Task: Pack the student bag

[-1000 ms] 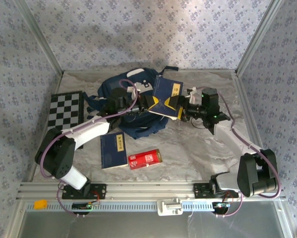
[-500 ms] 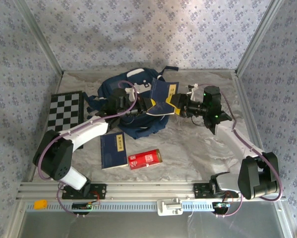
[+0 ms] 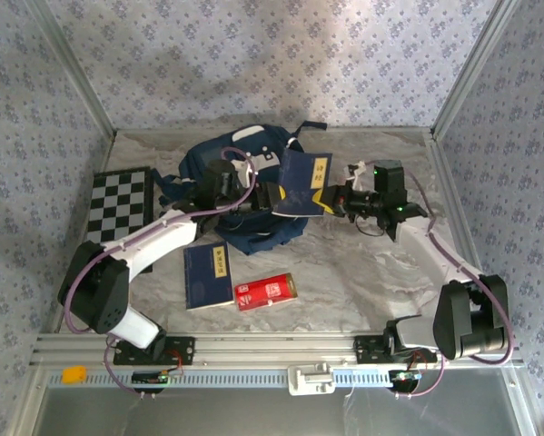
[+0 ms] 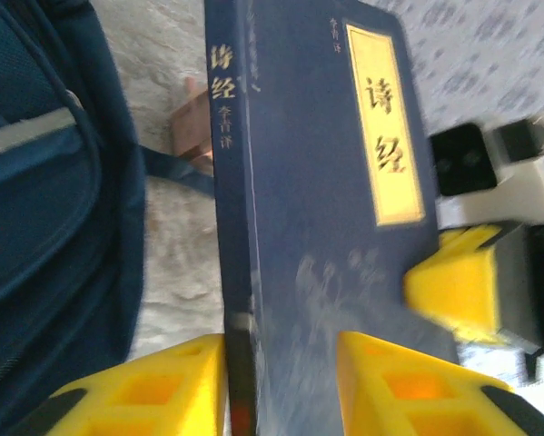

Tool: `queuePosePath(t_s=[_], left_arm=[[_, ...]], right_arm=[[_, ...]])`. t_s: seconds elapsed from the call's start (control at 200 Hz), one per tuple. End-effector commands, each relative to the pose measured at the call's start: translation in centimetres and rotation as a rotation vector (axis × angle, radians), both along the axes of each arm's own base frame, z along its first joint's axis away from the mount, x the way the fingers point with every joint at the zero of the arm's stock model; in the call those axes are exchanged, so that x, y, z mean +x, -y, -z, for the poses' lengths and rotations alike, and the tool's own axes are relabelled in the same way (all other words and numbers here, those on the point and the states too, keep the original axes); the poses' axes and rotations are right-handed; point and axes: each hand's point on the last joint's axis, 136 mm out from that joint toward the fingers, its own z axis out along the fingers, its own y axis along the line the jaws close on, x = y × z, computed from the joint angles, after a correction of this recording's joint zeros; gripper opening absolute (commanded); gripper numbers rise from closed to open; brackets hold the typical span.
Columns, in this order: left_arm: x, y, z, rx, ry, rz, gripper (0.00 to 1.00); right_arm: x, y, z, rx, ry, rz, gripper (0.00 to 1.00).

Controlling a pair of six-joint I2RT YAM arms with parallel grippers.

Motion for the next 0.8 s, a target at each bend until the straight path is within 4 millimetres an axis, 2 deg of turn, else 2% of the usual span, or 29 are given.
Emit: queuePosePath(t_s=[0.0, 0.105, 0.295, 0.38, 0.595, 0.795], left_arm=[[-0.9, -1.2, 1.3, 0.24, 0.114, 0.09, 0.4], [-1.6, -0.7, 3.6, 0.372, 0.134, 0.201, 0.49], [-3.0, 2.1, 7.1, 0.584, 0.203, 0.426, 0.56], [-1.9, 2.6, 9.0, 0.704, 0.24, 0.429, 0.58], [1.8, 3.3, 12.4, 0.841, 0.232, 0.381, 0.56], [4.0, 3.3, 13.2, 0.933, 0.272, 0.312, 0.47]], right_arm=[[-0.6, 2.7, -1.7, -0.109, 0.07, 0.05, 0.0], [-1.4, 5.5, -0.6, -0.191, 0.033, 0.117, 0.0], [-2.6, 8.2, 0.3, -0.195, 0.003, 0.162, 0.0], [-3.0, 9.0, 0.6, -0.192, -0.008, 0.177, 0.0], [-3.4, 9.8, 0.9, -0.182, -0.014, 0.191, 0.0], [-3.5, 9.9, 1.0, -0.177, -0.013, 0.191, 0.0]])
